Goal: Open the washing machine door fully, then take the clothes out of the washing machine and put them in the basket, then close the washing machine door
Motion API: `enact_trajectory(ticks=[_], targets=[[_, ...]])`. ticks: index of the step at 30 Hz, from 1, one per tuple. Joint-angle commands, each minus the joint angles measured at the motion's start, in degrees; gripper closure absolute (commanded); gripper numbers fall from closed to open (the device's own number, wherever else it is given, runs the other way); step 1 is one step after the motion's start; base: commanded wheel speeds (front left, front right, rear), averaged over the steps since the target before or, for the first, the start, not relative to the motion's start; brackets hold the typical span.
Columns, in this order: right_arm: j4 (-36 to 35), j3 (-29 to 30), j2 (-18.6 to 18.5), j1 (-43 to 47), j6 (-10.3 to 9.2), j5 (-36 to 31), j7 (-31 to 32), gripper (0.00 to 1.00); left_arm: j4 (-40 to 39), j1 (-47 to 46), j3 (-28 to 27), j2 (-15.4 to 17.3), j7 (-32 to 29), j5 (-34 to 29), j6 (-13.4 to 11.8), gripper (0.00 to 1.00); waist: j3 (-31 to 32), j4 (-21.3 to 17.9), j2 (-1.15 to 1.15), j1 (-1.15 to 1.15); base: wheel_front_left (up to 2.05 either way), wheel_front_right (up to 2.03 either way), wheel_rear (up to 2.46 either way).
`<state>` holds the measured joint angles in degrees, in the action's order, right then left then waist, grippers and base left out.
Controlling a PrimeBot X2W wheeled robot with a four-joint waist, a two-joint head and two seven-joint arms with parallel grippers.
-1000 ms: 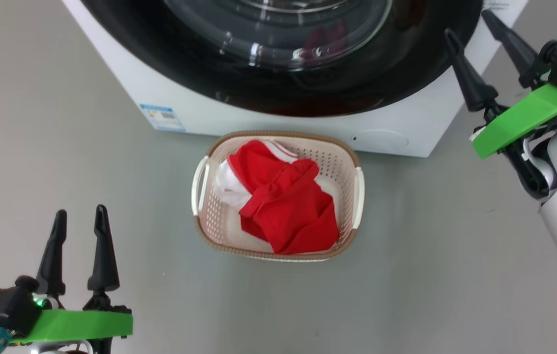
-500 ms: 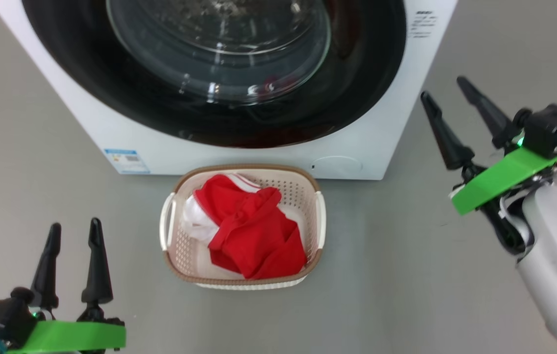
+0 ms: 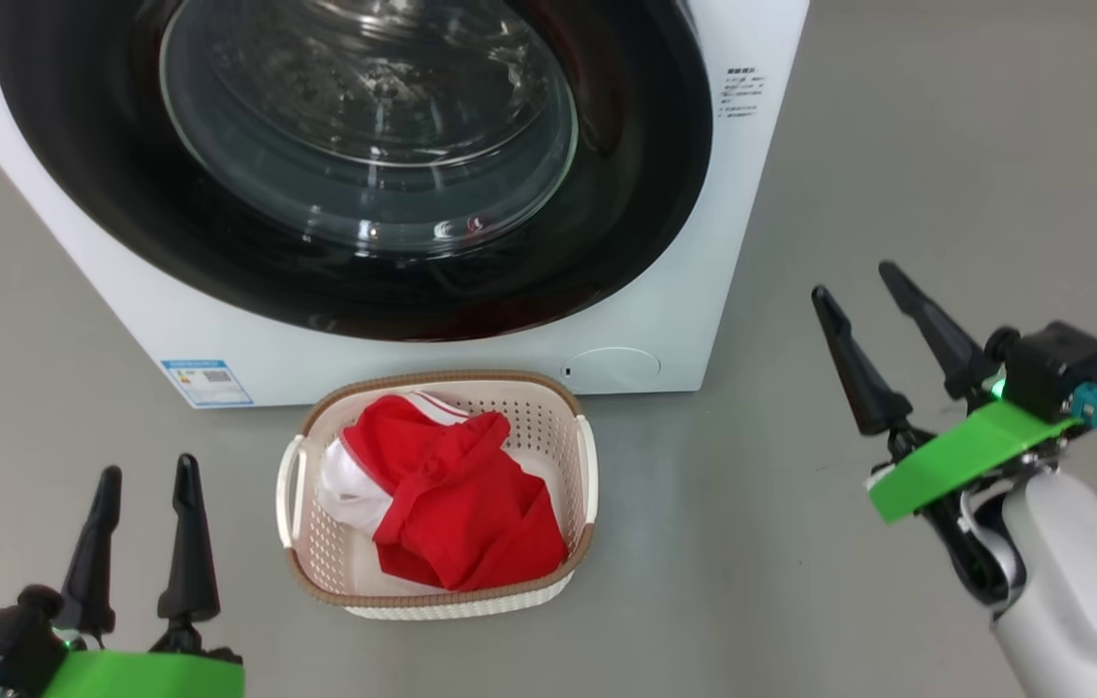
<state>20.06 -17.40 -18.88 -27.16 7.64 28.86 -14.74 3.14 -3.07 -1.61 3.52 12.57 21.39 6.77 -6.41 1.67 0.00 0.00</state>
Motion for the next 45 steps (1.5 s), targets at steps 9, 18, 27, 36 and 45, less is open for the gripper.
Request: enact_trajectory(ticks=[9,18,27,36,45], targets=[[-2.7,1.82,2.34,6.07,-0.15,-0.81,-0.26,0.0,-2.65,0.89,-1.55,1.51,-0.96,0.56,-0.57,0.0,1.51,-1.32,0.0,0.0,0.0,0.0,0.0],[-4.57,4.16,4.27,10.22,-0.15,-1.89,-0.26,0.0,-3.38,1.94,-1.17,1.86,-1.26,0.63,-0.91,0.0,2.39,-2.23,0.0,0.0,0.0,0.0,0.0],[-5.54,5.64,5.12,12.43,-0.15,-2.92,-0.26,0.0,-3.63,3.31,-0.65,1.98,-1.37,0.8,-1.17,0.0,3.46,-2.6,0.0,0.0,0.0,0.0,0.0],[-6.05,6.87,4.97,12.93,-0.15,-3.32,-0.26,0.0,-4.03,3.6,-0.29,2.42,-1.43,0.6,-1.64,0.0,3.48,-2.32,0.0,0.0,0.0,0.0,0.0],[-6.03,7.21,5.07,13.03,-0.15,-3.52,-0.26,0.0,-3.91,3.57,0.0,2.68,-1.31,0.6,-2.07,0.0,3.55,-2.32,0.0,0.0,0.0,0.0,0.0]])
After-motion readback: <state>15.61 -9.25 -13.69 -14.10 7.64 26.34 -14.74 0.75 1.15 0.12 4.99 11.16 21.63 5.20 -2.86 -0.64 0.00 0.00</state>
